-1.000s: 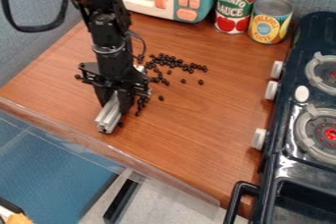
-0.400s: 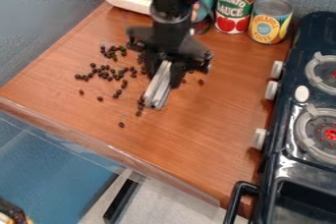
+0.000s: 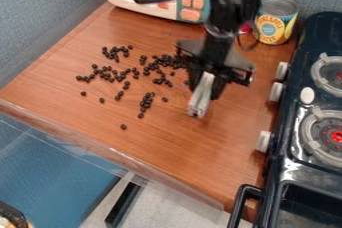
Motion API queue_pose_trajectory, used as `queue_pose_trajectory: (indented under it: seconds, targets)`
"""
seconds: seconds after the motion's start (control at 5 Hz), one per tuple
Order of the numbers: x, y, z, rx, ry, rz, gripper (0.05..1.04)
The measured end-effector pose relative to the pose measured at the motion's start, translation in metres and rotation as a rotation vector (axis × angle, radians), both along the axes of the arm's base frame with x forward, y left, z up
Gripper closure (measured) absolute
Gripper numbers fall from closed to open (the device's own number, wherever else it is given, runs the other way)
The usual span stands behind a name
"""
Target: Sweep into pile
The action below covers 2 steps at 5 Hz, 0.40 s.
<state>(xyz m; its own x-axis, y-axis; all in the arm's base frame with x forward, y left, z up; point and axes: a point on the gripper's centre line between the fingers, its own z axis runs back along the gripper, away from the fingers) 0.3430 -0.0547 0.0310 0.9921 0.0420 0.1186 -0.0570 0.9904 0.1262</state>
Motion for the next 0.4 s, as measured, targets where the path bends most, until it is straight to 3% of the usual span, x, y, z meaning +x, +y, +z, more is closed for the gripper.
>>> queue_pose_trajectory:
  seconds: [0.2, 0.4]
  targets:
    - [0.014, -0.002, -0.018, 0.011, 0.036, 0.010, 0.698]
    - [0.025, -0.004, -0.021, 0.012, 0.030, 0.014, 0.698]
